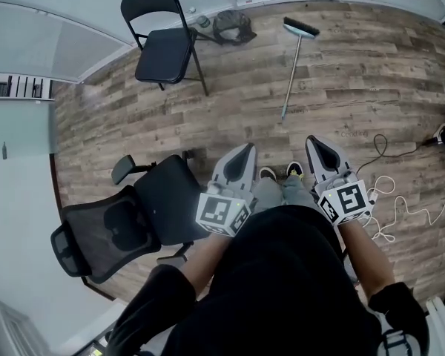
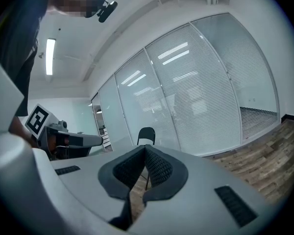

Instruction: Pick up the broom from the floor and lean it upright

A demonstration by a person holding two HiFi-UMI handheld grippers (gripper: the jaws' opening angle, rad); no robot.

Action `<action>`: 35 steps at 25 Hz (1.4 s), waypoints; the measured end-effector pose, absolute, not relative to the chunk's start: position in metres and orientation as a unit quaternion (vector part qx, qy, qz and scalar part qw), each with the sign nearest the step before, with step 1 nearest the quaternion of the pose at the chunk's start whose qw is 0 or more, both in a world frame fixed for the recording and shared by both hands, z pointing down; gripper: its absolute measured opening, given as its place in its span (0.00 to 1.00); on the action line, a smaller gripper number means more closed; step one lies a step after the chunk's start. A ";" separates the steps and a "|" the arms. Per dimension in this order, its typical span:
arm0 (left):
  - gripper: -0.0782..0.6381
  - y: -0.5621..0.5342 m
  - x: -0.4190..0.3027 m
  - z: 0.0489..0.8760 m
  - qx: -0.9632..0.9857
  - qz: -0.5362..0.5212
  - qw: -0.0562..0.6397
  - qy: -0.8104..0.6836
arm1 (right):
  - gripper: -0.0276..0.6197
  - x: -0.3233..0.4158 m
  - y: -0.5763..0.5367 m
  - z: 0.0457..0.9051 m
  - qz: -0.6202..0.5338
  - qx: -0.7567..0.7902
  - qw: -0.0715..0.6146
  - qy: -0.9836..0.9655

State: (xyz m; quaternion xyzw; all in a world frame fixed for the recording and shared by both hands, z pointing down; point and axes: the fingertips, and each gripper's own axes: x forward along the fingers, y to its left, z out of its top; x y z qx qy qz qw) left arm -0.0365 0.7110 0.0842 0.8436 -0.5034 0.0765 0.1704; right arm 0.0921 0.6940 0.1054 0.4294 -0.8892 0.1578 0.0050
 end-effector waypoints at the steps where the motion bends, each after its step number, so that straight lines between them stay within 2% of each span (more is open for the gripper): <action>1: 0.13 0.707 -0.037 0.085 0.844 0.079 0.171 -0.503 | 0.06 0.091 0.689 0.106 0.157 0.429 0.005 -0.889; 11: 0.13 0.652 -0.056 0.092 0.851 0.075 0.182 -0.488 | 0.06 0.071 0.645 0.113 0.167 0.443 0.016 -0.881; 24: 0.13 0.543 -0.130 0.104 0.865 0.042 0.186 -0.464 | 0.06 -0.002 0.562 0.115 0.163 0.430 0.070 -0.885; 35: 0.13 0.504 -0.129 0.110 0.873 0.033 0.205 -0.440 | 0.06 0.016 0.520 0.117 0.163 0.472 0.097 -0.861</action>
